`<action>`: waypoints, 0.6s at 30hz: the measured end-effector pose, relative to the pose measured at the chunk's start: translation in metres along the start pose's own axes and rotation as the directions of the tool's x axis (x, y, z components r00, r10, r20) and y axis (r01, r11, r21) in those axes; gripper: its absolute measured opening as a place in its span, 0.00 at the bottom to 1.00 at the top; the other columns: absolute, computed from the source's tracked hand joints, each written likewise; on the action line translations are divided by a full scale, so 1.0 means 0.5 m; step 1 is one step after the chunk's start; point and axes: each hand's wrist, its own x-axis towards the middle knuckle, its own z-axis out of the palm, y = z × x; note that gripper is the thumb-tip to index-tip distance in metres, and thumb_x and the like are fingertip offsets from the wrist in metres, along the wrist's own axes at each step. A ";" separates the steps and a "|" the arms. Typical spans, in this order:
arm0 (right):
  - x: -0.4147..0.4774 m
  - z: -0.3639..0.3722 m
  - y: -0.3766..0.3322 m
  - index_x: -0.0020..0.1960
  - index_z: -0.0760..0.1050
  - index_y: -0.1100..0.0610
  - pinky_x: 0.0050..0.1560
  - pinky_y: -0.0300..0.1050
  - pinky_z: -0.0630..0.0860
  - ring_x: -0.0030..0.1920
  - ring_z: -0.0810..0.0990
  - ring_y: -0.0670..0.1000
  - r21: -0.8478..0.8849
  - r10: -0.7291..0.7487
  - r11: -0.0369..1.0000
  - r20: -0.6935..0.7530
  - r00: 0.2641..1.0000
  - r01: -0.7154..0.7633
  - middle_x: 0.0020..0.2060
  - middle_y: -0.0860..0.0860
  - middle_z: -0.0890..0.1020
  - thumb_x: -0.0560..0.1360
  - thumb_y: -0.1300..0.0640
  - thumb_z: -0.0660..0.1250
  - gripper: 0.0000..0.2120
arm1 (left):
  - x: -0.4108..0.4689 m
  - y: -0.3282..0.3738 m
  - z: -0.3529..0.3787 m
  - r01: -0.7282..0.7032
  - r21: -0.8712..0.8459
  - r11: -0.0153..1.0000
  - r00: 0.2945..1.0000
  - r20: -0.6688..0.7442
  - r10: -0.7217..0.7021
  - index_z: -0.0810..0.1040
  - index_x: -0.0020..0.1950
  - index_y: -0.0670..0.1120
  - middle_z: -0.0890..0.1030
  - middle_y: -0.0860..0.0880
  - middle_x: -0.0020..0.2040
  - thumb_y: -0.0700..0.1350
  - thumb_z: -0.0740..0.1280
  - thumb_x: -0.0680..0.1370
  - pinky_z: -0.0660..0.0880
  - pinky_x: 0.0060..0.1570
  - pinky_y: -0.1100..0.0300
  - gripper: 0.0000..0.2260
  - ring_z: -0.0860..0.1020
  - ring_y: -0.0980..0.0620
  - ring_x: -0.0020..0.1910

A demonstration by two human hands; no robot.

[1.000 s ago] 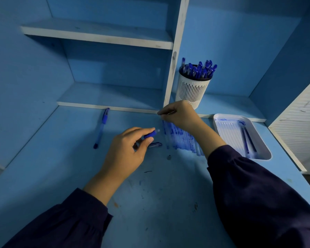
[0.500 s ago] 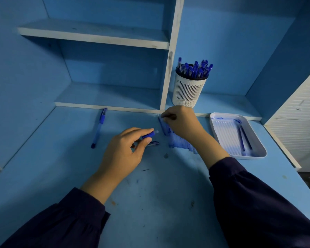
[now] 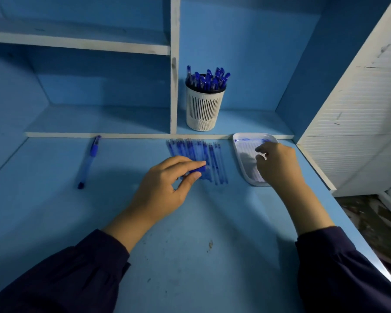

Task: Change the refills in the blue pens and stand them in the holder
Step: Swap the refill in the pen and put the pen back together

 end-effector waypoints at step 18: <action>0.004 0.014 0.039 0.52 0.81 0.60 0.42 0.39 0.65 0.50 0.78 0.57 0.062 0.033 0.997 0.015 0.999 -0.033 0.47 0.58 0.83 0.72 0.64 0.67 0.09 | 0.021 -0.025 0.013 0.017 0.005 1.000 1.000 0.012 -0.017 0.83 0.59 0.43 0.82 0.51 0.48 0.43 0.69 0.78 0.76 0.43 0.66 0.10 0.78 0.55 0.42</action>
